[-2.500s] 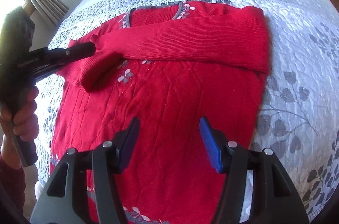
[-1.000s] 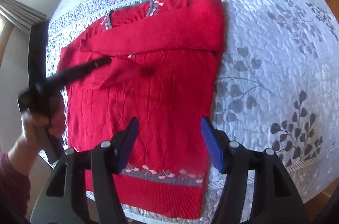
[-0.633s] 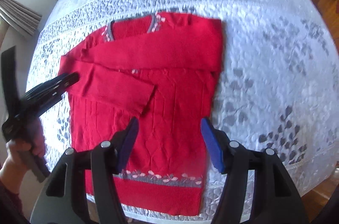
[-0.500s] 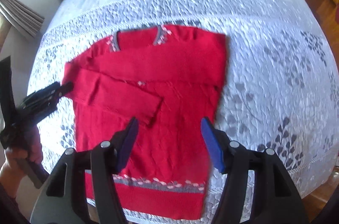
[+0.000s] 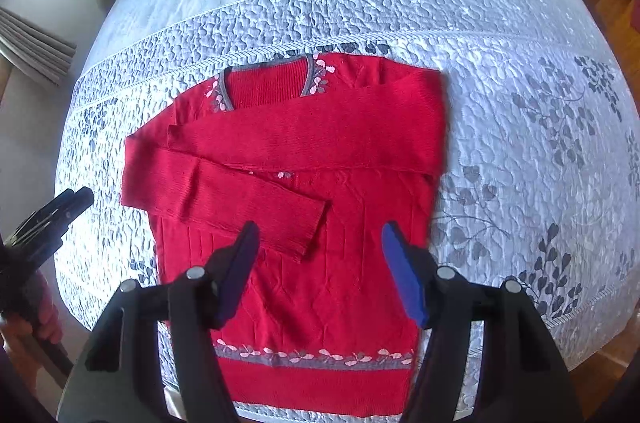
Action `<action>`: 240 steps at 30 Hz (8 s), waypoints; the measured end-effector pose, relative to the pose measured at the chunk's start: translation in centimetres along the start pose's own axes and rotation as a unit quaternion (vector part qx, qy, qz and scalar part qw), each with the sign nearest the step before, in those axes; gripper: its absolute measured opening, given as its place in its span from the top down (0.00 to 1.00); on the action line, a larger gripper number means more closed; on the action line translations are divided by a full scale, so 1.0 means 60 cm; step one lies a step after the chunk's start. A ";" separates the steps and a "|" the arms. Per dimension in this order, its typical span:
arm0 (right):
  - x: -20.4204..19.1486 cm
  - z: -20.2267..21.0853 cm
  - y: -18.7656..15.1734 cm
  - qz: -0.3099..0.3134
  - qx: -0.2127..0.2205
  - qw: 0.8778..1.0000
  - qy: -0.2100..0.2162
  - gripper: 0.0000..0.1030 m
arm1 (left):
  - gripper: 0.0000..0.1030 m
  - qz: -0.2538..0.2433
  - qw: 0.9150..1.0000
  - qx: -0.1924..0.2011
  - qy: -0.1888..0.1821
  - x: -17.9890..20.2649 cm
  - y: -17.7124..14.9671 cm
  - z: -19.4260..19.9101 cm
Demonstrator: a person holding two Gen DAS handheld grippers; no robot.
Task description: Fold small clothes
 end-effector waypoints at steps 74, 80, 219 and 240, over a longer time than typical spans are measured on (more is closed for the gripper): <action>0.240 -0.280 0.186 -0.066 -0.045 0.992 0.097 0.98 | 0.23 0.052 0.993 -0.028 0.098 -0.154 0.076 -0.354; 0.275 -0.256 0.190 -0.085 -0.007 0.994 0.065 0.98 | 0.23 0.046 0.989 -0.008 0.138 -0.148 0.073 -0.357; 0.197 -0.269 0.028 0.057 -0.063 0.991 0.101 0.58 | 0.46 -0.143 0.988 -0.013 -0.058 0.017 -0.074 -0.250; 0.212 -0.103 0.103 0.057 0.053 0.984 0.160 0.95 | 0.93 -0.037 0.992 0.085 -0.086 -0.043 0.029 -0.150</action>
Point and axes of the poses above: each gripper's, at about its wrist camera, not at the fingertips, and z roughly against the way its jaws point, x to its right, y to its top, the point moved 1 cm from there along -z, roughly the way its jaws point, and after that the axes turned 3 degrees about y, right-handed, at the moved point
